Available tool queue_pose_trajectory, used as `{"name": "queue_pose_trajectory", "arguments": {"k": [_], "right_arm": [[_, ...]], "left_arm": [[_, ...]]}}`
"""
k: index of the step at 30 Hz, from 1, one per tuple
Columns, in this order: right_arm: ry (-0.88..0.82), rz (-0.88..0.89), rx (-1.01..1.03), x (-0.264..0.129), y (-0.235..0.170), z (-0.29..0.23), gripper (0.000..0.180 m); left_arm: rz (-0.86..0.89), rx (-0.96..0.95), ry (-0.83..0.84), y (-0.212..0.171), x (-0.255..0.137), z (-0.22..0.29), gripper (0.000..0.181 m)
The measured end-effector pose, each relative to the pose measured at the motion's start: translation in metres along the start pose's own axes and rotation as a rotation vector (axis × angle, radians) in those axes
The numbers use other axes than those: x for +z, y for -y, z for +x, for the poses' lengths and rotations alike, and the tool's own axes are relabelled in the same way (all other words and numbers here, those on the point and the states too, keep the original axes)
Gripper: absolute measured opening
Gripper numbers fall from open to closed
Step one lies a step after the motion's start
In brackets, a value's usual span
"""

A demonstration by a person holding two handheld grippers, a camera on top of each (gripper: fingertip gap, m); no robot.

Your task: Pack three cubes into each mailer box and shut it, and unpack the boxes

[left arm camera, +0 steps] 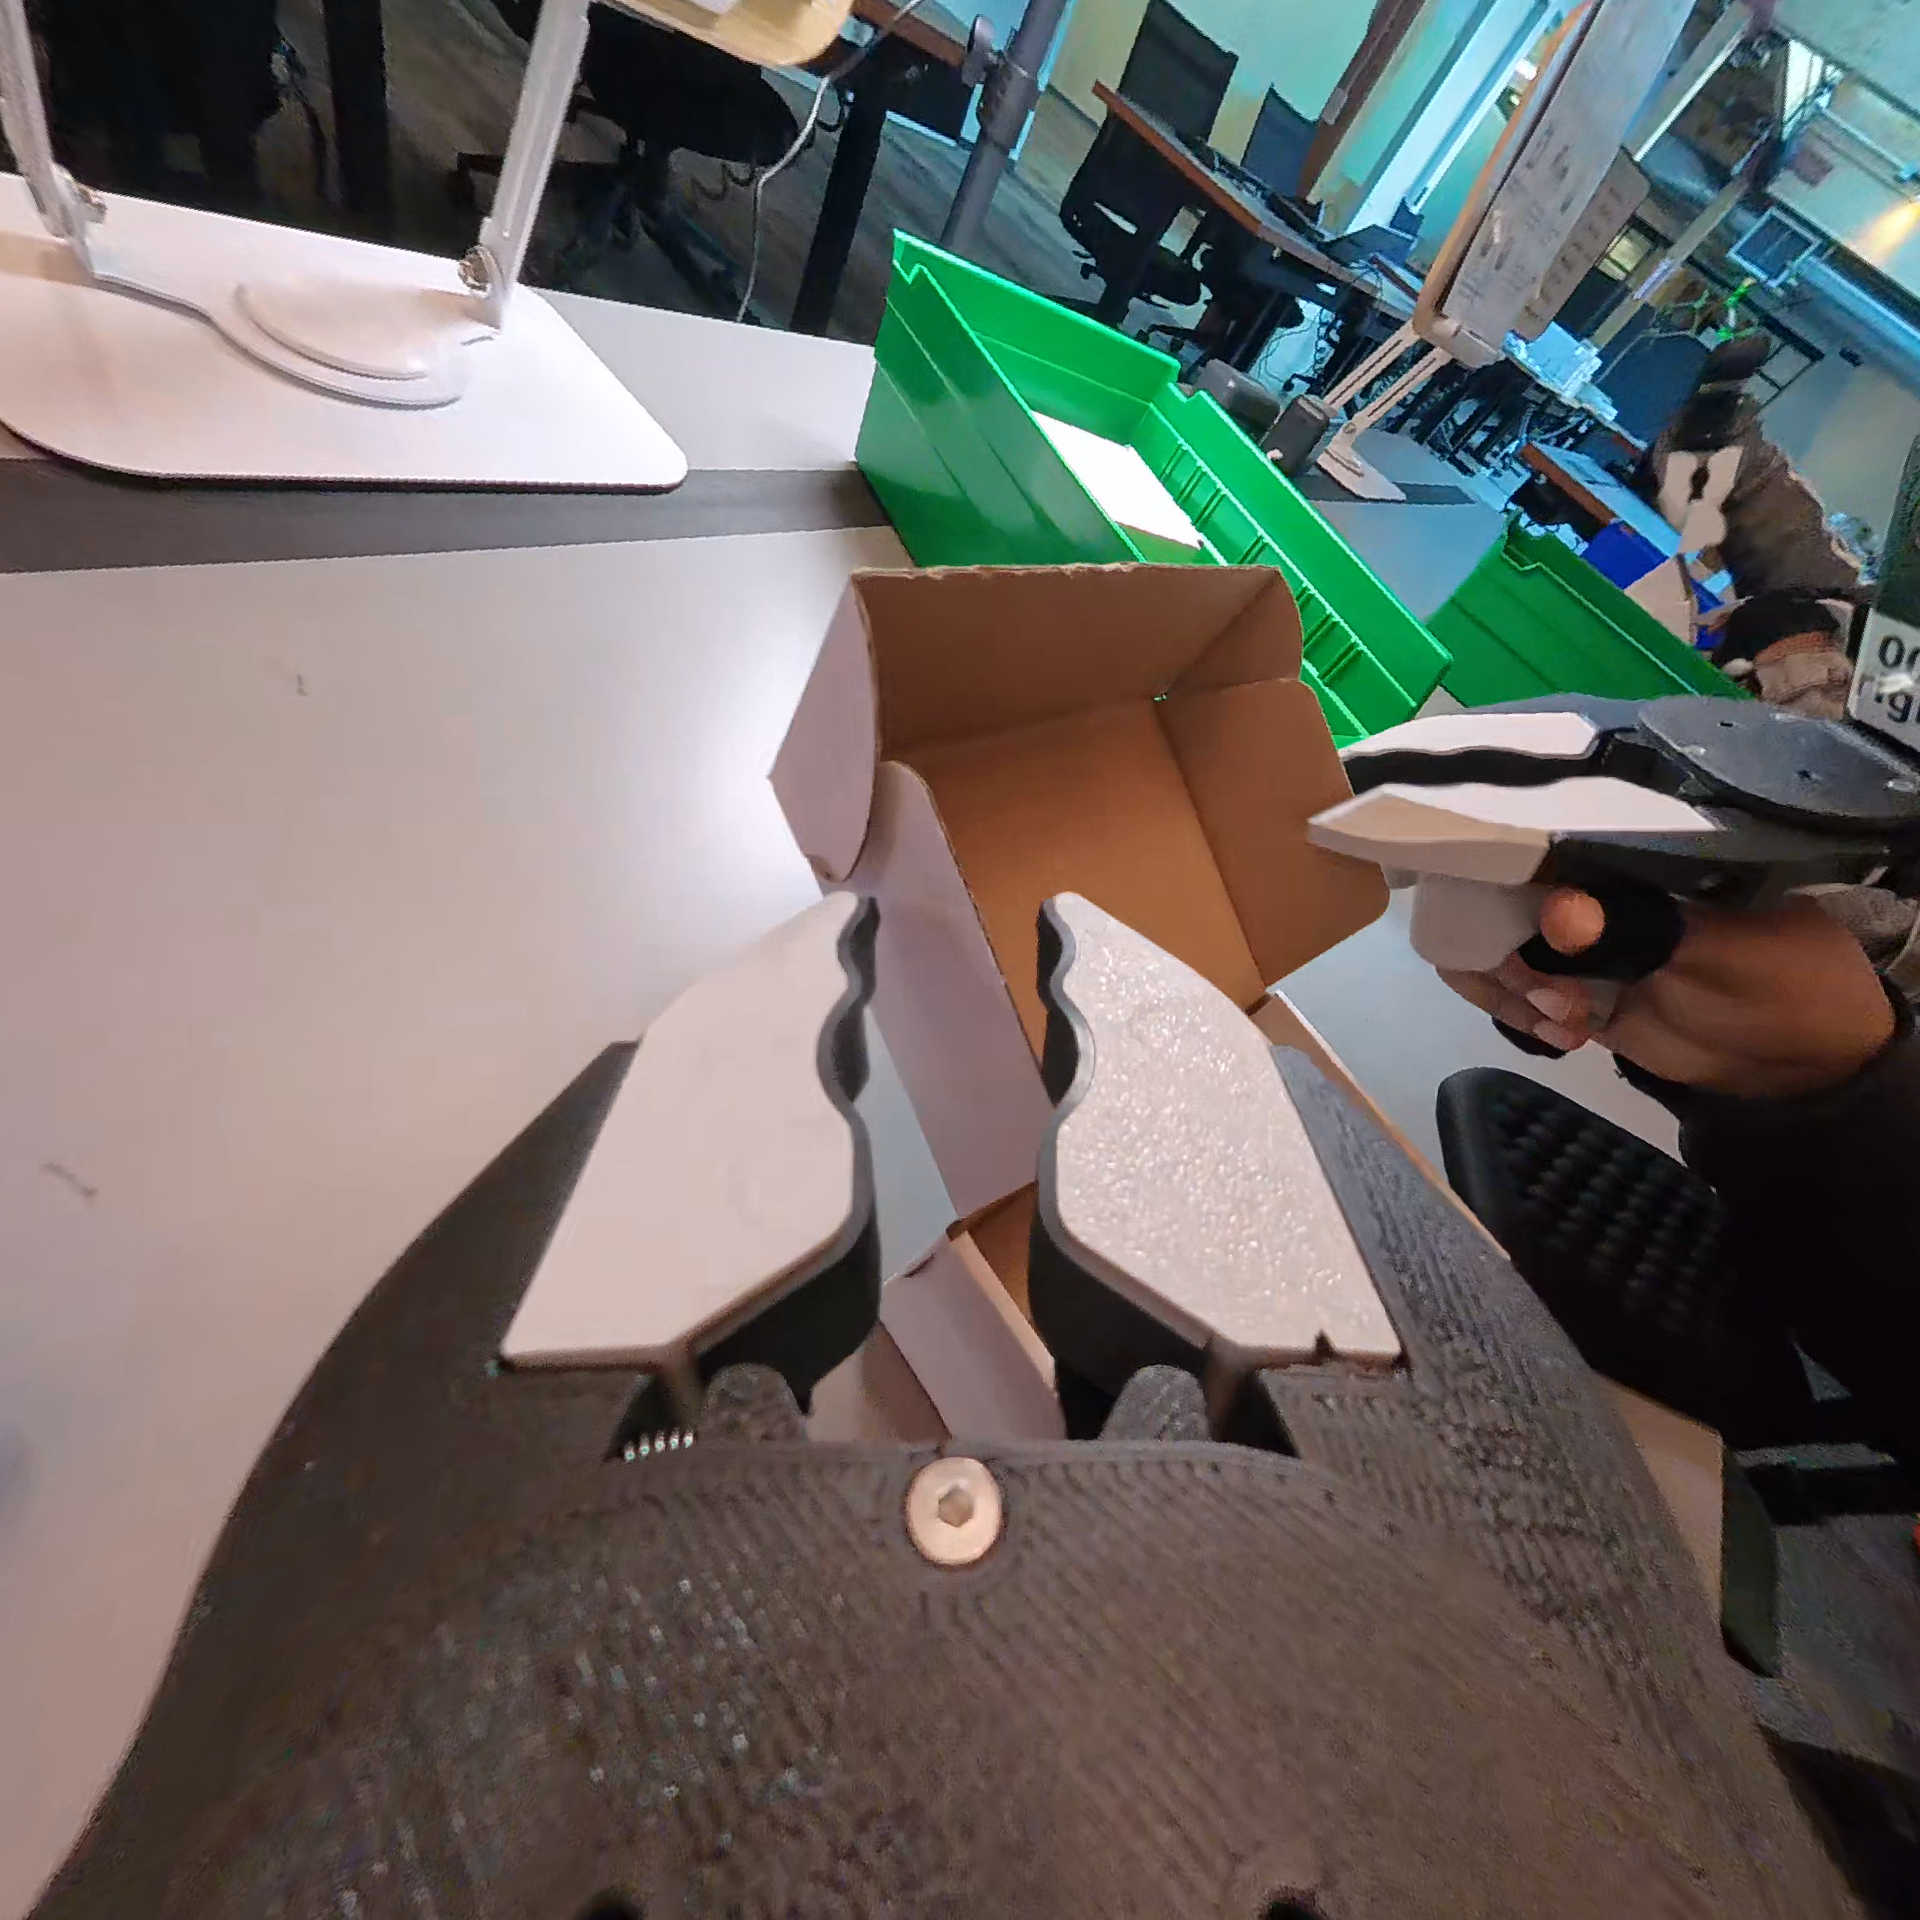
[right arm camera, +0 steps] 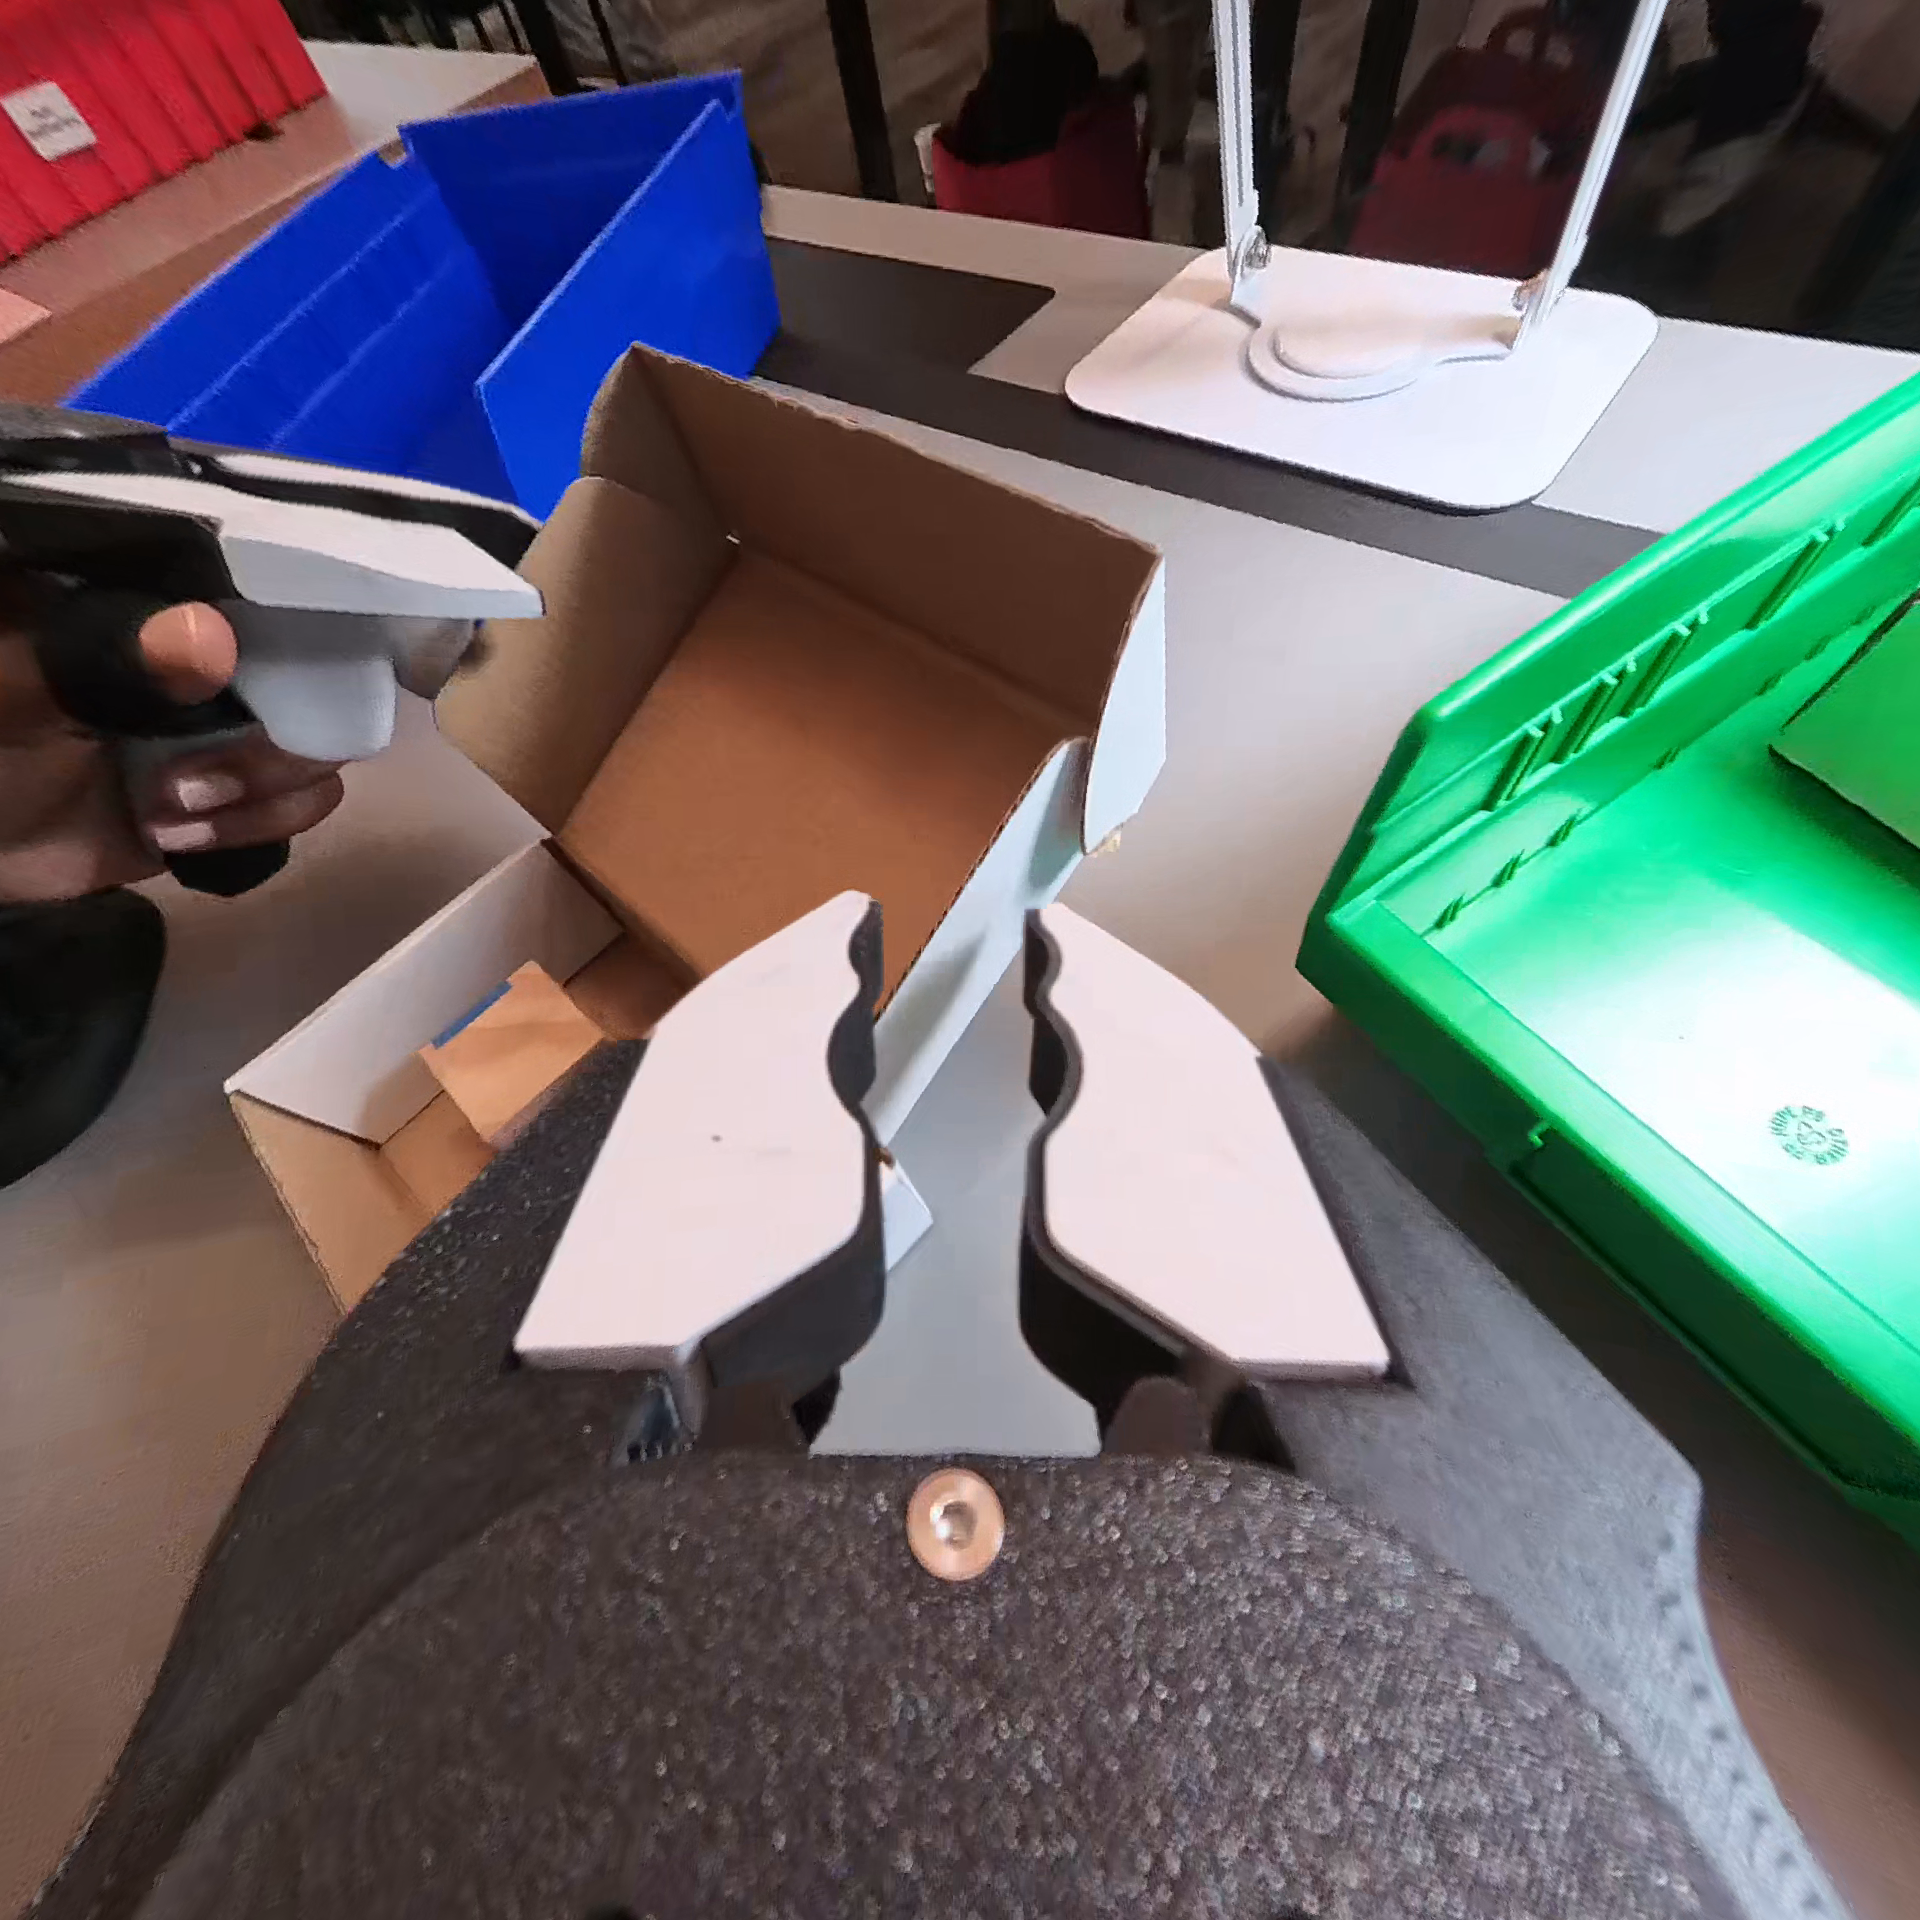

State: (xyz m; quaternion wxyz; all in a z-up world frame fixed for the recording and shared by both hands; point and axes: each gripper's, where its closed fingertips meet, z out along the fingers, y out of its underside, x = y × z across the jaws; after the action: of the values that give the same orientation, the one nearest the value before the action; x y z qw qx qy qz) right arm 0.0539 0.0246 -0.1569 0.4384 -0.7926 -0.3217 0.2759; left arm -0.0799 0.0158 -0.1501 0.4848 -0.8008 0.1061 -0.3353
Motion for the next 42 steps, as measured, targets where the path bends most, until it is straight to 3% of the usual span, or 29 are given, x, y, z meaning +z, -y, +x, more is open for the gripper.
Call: {"name": "queue_pose_trajectory", "arguments": {"k": [2,9,15,20,26,32,37,42], "right_arm": [[-0.018,-0.003,0.002,0.003,0.001,0.001,0.016],[-0.090,0.070,-0.155,-0.009,0.004,-0.007,0.014],[0.005,0.165,-0.307,-0.037,-0.007,-0.035,0.015],[0.151,0.114,-0.371,-0.056,-0.036,-0.058,0.015],[0.253,-0.068,-0.441,-0.062,-0.075,-0.069,0.026],[0.300,-0.178,-0.510,-0.069,-0.092,-0.070,0.039],[0.071,-0.055,-0.735,-0.079,-0.070,-0.052,0.058],[-0.036,0.100,-1.004,-0.090,-0.051,-0.071,0.067]], "left_arm": [[-0.014,0.022,0.005,-0.003,0.002,0.003,0.019],[0.056,0.175,-0.022,-0.003,-0.015,0.023,0.014],[0.087,0.376,-0.149,-0.028,-0.046,0.053,0.013],[-0.035,0.505,-0.264,-0.065,-0.061,0.079,0.013],[-0.226,0.495,-0.338,-0.106,-0.066,0.087,0.012],[-0.400,0.486,-0.361,-0.128,-0.075,0.086,0.038],[-0.269,0.680,-0.103,-0.106,-0.083,0.070,0.058],[-0.106,0.834,-0.069,-0.096,-0.090,0.102,0.069]]}}
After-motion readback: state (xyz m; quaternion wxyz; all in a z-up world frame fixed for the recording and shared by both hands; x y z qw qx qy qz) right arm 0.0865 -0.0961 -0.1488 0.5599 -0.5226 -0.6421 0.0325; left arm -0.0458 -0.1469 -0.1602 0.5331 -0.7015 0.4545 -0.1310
